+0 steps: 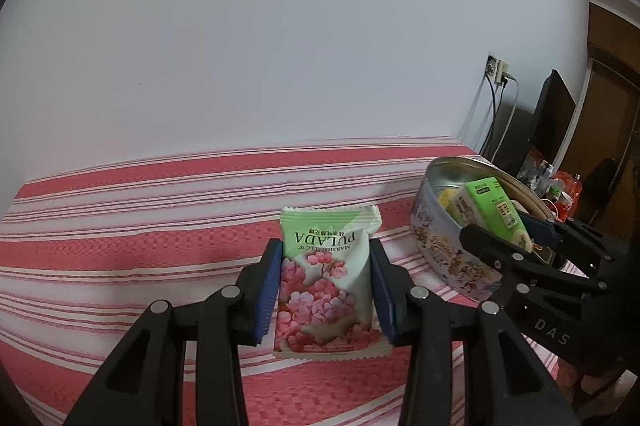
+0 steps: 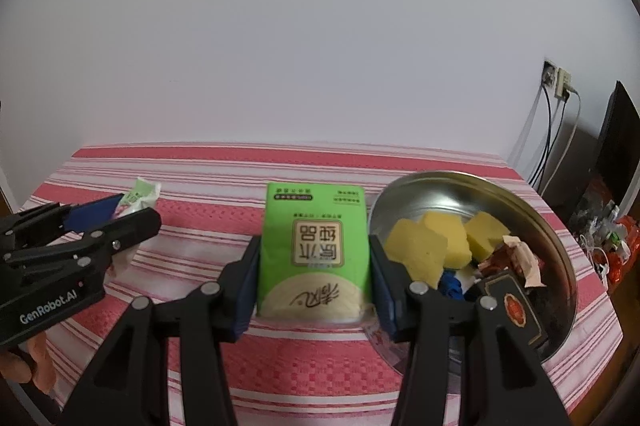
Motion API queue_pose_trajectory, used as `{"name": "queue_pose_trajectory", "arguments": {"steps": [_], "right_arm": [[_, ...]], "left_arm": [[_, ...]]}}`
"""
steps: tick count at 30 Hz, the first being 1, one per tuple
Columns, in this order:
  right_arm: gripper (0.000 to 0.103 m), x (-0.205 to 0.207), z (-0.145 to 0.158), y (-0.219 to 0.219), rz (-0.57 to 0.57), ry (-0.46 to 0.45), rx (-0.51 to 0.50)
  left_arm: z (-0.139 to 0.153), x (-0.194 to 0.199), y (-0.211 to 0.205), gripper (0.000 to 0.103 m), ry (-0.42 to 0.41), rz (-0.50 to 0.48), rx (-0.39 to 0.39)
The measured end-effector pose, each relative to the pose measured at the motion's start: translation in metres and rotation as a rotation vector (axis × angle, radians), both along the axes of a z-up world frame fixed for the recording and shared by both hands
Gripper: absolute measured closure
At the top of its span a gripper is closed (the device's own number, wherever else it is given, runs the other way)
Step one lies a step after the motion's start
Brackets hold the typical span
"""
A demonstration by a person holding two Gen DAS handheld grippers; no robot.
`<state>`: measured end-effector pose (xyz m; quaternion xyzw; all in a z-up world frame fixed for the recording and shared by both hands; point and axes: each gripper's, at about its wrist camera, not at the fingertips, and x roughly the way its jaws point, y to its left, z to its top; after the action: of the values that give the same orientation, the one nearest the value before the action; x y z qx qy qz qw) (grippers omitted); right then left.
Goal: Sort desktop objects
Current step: 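Carry the PULADA packet with the left tool while the right tool carries the green pack over the tin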
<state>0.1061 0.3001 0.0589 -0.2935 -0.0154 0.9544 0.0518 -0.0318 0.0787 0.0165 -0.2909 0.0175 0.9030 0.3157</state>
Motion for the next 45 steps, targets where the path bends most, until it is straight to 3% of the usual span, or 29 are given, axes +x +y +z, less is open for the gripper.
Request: {"name": "queue_pose_trajectory", "arguments": {"steps": [17, 30, 45], "right_arm": [[0.053, 0.036, 0.0, 0.037, -0.084, 0.014, -0.012], [0.053, 0.071, 0.01, 0.11, -0.239, 0.043, -0.01], [0.053, 0.055, 0.022, 0.172, -0.333, 0.05, 0.015]], "left_arm": [[0.003, 0.026, 0.034, 0.058, -0.009, -0.078, 0.019], [0.014, 0.057, 0.107, 0.058, 0.035, -0.203, -0.022], [0.016, 0.061, 0.185, 0.058, -0.007, -0.252, -0.043]]}}
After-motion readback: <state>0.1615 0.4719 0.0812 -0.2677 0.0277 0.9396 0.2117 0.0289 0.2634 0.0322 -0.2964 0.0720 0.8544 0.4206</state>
